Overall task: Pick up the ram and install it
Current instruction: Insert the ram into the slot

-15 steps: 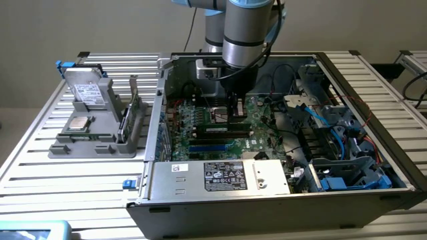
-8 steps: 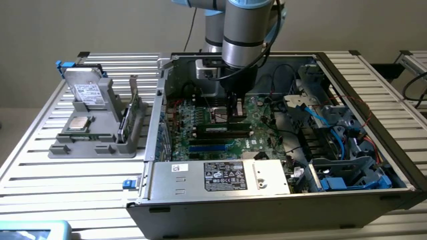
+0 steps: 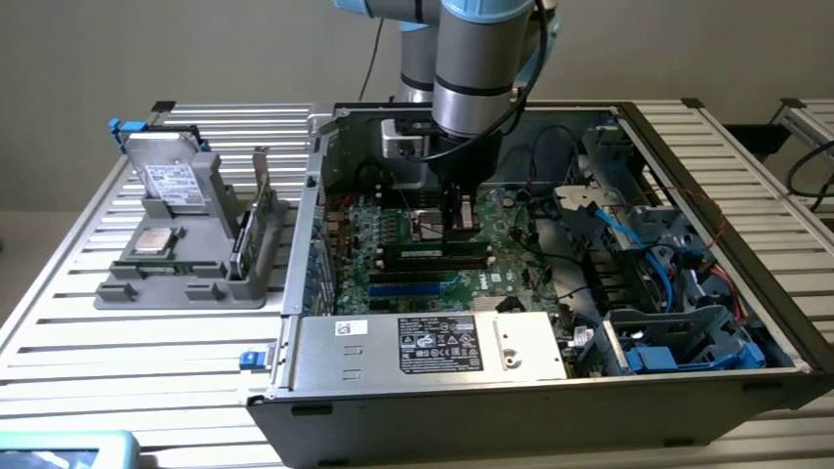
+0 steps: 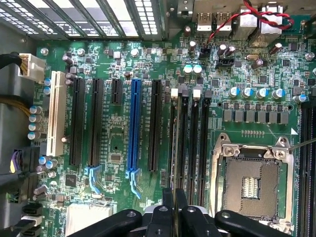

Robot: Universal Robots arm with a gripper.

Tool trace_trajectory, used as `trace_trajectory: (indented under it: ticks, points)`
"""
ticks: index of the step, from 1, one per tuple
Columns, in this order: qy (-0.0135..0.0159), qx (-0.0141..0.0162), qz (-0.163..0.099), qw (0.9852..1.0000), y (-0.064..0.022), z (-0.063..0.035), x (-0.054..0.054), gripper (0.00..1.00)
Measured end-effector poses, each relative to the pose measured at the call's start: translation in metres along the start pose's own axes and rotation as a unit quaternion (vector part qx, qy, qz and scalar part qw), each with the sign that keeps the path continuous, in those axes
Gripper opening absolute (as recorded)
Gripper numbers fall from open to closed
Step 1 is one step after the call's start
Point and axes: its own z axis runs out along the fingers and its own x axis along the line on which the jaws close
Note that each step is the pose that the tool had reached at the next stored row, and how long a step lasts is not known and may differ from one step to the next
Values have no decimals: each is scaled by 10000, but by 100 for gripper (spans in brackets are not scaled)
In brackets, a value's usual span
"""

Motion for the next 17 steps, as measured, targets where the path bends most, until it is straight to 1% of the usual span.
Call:
trace_trajectory:
  ticks: [5, 15, 17]
  points:
    - [-10, 3, 0, 10000, -1, 8, 0, 13]
    - [-9, 7, 0, 10000, 0, 10, 14, 13]
    - [-9, 12, 1, 10000, 0, 12, 14, 13]
